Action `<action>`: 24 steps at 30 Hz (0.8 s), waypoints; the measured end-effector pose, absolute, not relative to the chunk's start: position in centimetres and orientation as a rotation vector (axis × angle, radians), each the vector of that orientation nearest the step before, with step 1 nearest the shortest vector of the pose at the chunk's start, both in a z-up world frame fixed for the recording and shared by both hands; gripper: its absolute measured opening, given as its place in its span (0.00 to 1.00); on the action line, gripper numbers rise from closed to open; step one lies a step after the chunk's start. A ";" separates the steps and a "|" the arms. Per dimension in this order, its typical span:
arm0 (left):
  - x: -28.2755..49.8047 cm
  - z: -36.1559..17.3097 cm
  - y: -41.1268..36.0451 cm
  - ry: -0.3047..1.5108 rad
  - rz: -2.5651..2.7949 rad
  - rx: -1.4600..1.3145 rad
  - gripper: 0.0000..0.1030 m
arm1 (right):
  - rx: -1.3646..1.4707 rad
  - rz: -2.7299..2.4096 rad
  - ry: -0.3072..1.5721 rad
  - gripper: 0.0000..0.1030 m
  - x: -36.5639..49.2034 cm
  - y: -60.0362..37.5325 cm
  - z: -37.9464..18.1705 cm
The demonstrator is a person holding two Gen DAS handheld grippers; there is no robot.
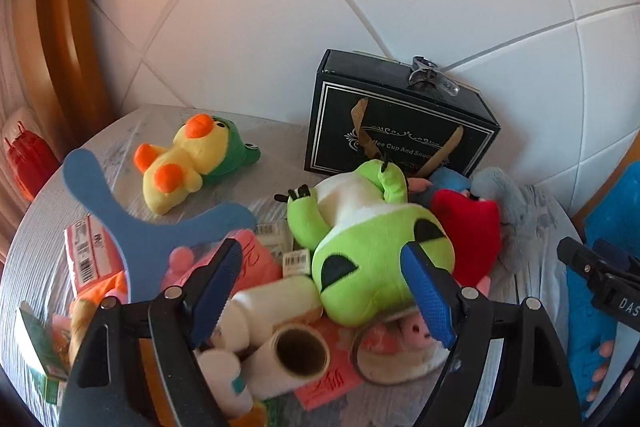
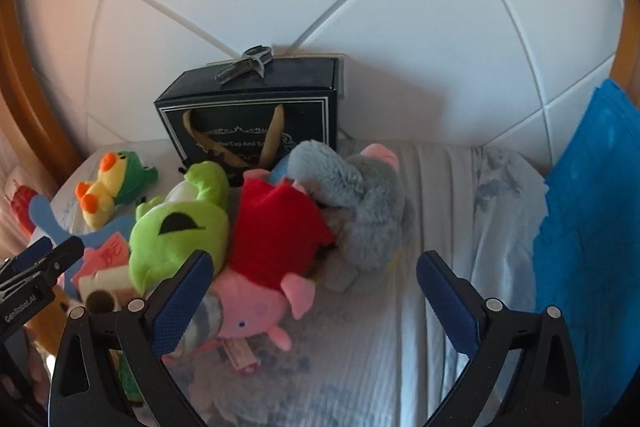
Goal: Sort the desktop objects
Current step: 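Grasp the green frog plush with both tools from either side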
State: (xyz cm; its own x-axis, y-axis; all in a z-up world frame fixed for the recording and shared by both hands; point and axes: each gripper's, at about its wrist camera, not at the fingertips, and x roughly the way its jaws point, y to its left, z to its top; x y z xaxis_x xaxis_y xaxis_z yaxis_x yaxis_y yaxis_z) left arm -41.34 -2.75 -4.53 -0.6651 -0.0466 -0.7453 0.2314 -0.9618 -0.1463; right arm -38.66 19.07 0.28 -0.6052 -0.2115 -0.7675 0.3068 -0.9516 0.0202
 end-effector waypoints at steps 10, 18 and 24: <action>-50.1 -12.5 0.2 0.323 -2.610 1.514 0.79 | 1.432 -2.539 0.472 1.00 -50.9 13.7 -10.6; -41.8 -12.0 4.1 0.297 -2.755 1.560 0.79 | 1.620 -2.507 0.258 0.98 -44.2 23.3 -11.4; -36.3 -10.4 7.4 0.174 -2.842 1.593 0.79 | 1.612 -2.591 0.207 0.98 -37.8 28.6 -8.9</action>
